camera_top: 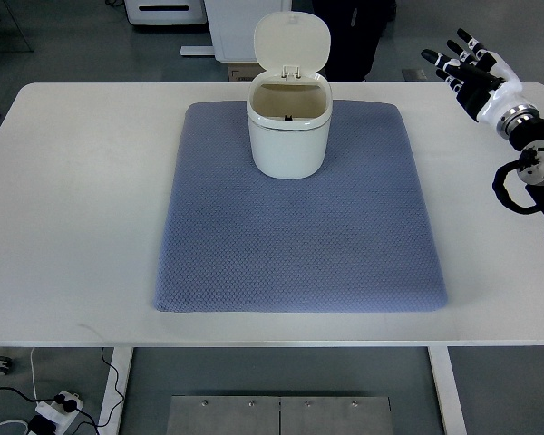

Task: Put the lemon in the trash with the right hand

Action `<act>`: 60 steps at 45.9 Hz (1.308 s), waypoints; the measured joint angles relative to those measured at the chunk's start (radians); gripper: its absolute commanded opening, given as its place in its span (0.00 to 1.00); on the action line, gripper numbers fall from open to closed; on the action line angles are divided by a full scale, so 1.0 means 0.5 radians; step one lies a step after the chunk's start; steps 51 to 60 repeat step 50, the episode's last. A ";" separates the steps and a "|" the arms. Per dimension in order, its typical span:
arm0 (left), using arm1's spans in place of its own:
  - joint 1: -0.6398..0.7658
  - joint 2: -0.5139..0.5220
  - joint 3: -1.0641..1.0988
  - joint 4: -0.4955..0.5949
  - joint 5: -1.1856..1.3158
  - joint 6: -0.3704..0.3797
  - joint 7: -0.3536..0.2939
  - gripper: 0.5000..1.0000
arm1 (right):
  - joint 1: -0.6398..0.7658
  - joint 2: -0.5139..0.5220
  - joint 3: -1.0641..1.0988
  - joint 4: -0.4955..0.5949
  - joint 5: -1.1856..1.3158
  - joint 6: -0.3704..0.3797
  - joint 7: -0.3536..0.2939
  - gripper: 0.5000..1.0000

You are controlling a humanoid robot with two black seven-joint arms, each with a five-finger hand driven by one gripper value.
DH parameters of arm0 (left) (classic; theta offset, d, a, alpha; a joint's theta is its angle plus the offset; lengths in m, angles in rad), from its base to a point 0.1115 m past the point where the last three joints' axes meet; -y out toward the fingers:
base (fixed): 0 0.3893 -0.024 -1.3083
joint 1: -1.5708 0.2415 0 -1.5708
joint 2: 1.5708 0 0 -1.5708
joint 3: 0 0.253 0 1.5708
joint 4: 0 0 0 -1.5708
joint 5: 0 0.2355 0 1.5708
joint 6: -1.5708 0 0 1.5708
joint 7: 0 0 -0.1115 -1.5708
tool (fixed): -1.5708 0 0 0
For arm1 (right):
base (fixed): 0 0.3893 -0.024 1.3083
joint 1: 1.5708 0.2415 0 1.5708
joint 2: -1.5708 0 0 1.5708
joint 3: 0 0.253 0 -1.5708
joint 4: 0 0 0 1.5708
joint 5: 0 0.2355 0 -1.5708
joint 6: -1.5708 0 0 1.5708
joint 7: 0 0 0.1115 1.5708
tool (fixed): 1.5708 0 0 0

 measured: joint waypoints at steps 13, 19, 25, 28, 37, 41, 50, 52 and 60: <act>0.000 0.000 0.000 0.000 0.000 0.000 -0.001 1.00 | -0.108 0.151 0.270 -0.018 0.008 0.093 0.014 1.00; 0.001 0.000 0.000 -0.001 0.000 0.000 0.000 1.00 | -0.160 0.196 0.343 -0.024 0.013 0.116 0.019 1.00; -0.001 0.000 0.000 0.000 0.000 0.000 -0.001 1.00 | -0.246 0.197 0.398 -0.013 0.013 0.122 0.053 1.00; 0.000 0.000 0.000 0.000 0.000 0.000 0.000 1.00 | -0.288 0.199 0.447 -0.011 0.014 0.131 0.049 1.00; 0.000 0.000 0.000 0.000 0.000 0.000 0.000 1.00 | -0.375 0.242 0.639 -0.004 0.012 0.175 0.035 1.00; -0.001 0.000 0.000 0.000 0.000 0.000 0.000 1.00 | -0.398 0.276 0.684 -0.003 0.011 0.180 0.038 1.00; 0.000 0.000 0.000 0.000 0.000 0.000 0.000 1.00 | -0.434 0.367 0.711 -0.003 0.010 0.202 0.069 1.00; 0.000 0.000 0.000 0.000 0.000 0.000 0.000 1.00 | -0.434 0.367 0.711 -0.003 0.010 0.202 0.069 1.00; 0.000 0.000 0.000 0.000 0.000 0.000 0.000 1.00 | -0.434 0.367 0.711 -0.003 0.010 0.202 0.069 1.00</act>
